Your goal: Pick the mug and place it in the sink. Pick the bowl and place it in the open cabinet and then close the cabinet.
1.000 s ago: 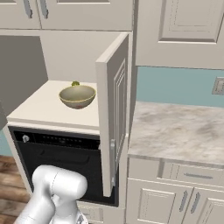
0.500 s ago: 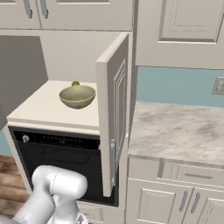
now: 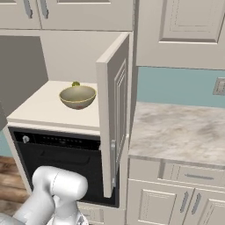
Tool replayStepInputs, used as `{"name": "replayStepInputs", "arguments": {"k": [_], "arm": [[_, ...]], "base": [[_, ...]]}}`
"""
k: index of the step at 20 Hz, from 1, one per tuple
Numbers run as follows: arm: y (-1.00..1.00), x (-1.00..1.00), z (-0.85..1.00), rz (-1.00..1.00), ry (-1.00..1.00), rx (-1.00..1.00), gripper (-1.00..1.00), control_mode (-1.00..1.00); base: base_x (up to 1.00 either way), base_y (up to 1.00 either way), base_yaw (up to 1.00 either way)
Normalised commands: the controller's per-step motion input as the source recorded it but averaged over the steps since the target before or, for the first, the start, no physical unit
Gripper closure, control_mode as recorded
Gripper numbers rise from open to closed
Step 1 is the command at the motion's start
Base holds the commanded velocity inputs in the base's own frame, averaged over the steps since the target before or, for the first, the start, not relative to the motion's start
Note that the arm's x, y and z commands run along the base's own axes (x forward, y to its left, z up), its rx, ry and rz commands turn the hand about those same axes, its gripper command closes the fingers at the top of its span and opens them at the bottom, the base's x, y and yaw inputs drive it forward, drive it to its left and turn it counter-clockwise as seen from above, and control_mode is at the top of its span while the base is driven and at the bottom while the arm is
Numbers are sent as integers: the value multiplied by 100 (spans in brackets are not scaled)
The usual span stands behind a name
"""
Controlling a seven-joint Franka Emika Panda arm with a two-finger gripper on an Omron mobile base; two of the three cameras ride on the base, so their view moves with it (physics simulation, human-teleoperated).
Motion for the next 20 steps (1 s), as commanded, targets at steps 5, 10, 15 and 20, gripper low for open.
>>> {"name": "replayStepInputs", "arguments": {"k": [5, 10, 15, 20], "arm": [[-3, 48, -39, 0, -3, 0, -100, -100], [1, 15, -32, 0, -6, 0, -100, -100], [7, 0, -23, 0, -9, 0, -100, -100], [0, -6, -5, 0, -8, 0, -100, -100]], "base": [[0, 0, 0], [0, 0, 0], [0, 0, 0], [0, 0, 0]]}}
